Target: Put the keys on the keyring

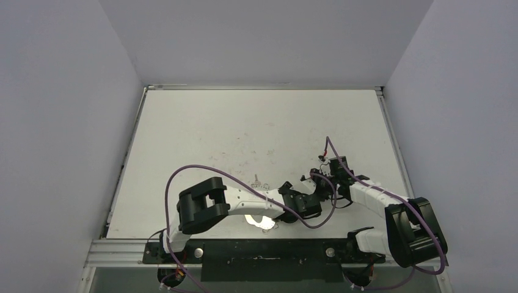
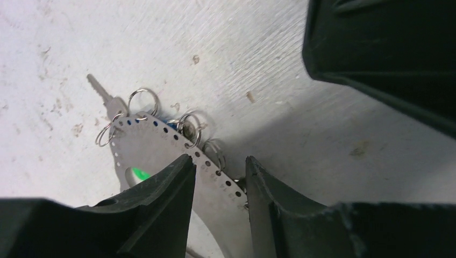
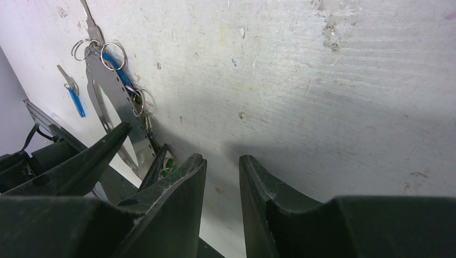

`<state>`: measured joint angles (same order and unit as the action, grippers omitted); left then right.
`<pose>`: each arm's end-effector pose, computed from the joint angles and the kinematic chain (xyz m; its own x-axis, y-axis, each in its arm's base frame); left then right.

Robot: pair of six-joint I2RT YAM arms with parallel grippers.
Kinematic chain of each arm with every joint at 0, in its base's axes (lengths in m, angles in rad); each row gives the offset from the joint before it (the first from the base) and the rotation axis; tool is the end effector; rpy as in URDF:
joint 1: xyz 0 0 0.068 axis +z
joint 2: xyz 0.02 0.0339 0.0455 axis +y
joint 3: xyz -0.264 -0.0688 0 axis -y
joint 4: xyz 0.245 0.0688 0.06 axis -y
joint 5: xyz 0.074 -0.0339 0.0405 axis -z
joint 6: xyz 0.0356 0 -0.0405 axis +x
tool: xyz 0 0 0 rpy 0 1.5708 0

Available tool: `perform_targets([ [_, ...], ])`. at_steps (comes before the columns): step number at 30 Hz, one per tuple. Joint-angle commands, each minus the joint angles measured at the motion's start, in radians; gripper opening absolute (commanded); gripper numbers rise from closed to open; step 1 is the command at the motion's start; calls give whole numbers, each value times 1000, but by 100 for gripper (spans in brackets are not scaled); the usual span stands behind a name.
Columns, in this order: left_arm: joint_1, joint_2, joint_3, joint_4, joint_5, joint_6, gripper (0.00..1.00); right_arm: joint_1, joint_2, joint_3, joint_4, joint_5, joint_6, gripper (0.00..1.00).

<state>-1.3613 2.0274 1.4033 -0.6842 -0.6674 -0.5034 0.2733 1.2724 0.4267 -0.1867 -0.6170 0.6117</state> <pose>0.1041 -0.3835 0.1575 -0.5304 0.6729 -0.5157 0.5468 0.7364 0.3984 0.1895 0.0745 0.1338 -0.9672 0.2153 -0.1345 0.0606 0.7105 0.7011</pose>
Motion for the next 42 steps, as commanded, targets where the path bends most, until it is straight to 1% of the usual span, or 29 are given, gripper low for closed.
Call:
perform_targets([
  [1,-20,31,63,-137,-109,-38,37,-6,-18,-1,27,-29,-16,31],
  [10,-22,51,53,-93,-97,-21,32,-6,-13,-6,36,-32,-18,32],
  [14,-22,62,51,-73,-103,-13,34,-7,-10,-6,38,-33,-19,32],
  [19,-24,76,49,-49,-100,9,33,-8,-4,-7,38,-37,-21,32],
  [20,-25,76,48,-41,-100,15,32,-7,-2,-6,38,-36,-21,32],
  [22,-25,73,42,-23,-96,29,26,-8,-1,-7,40,-36,-21,32],
  [25,-25,68,35,-4,-93,41,22,-8,1,-8,42,-39,-23,32],
  [30,-25,66,34,-11,-103,61,12,-7,3,-8,46,-44,-22,32],
  [33,-26,56,33,-15,-105,71,1,-8,3,-5,44,-48,-23,32],
  [34,-28,53,31,-15,-107,74,0,-8,2,-3,43,-50,-23,32],
  [39,-36,19,6,-10,-124,86,0,-8,-6,5,33,-56,-28,33],
  [42,-43,-12,-21,13,-110,97,0,-8,-11,12,24,-61,-35,34],
])
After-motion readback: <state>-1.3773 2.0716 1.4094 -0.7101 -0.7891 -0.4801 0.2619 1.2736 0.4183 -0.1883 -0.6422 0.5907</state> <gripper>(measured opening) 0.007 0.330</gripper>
